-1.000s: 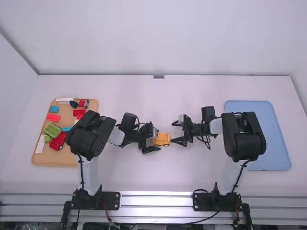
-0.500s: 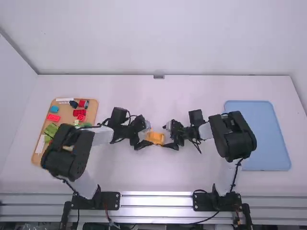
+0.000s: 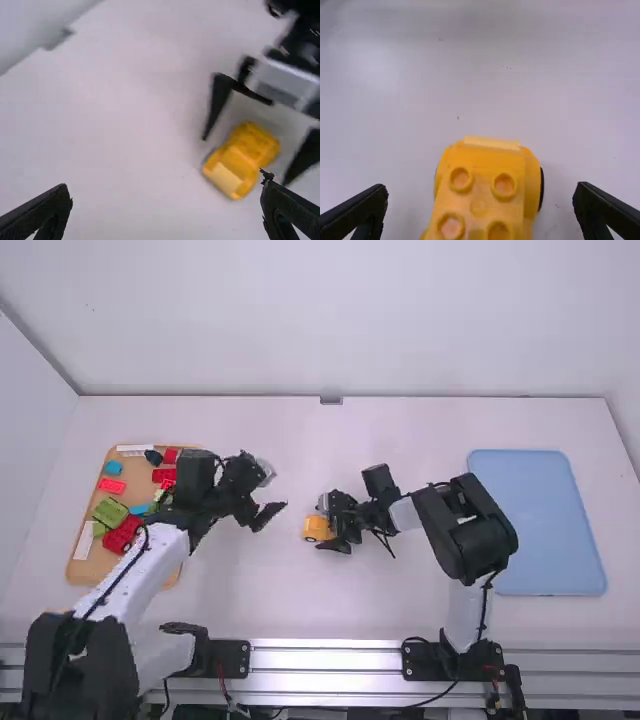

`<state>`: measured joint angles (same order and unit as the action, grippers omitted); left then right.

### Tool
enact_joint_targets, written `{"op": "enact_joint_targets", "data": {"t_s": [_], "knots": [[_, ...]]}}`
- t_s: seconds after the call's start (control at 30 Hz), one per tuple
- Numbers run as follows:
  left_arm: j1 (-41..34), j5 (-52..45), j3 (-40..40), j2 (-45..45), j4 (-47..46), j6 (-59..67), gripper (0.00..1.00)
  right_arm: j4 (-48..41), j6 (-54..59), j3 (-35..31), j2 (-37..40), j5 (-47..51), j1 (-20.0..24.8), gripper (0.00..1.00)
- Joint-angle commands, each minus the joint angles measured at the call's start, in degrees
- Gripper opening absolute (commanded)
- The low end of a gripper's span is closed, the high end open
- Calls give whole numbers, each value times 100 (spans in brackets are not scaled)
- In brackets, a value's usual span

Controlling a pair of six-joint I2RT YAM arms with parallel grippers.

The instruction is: Assemble lego blocks to make yellow taxi

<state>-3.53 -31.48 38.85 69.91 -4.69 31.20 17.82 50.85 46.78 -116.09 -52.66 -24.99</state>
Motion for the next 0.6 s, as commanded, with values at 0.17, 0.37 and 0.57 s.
{"op": "enact_joint_targets", "data": {"t_s": [0.17,0.37,0.57], "knots": [[284,1937,9,-667,87,-2695,99,-20,-310,127,-68,883,-420,100],[280,3080,9,-929,109,-3814,99,-22,-308,127,-68,1095,-459,68],[280,4170,9,-1390,81,-5123,99,-339,-308,291,-37,1604,-385,37]]}}
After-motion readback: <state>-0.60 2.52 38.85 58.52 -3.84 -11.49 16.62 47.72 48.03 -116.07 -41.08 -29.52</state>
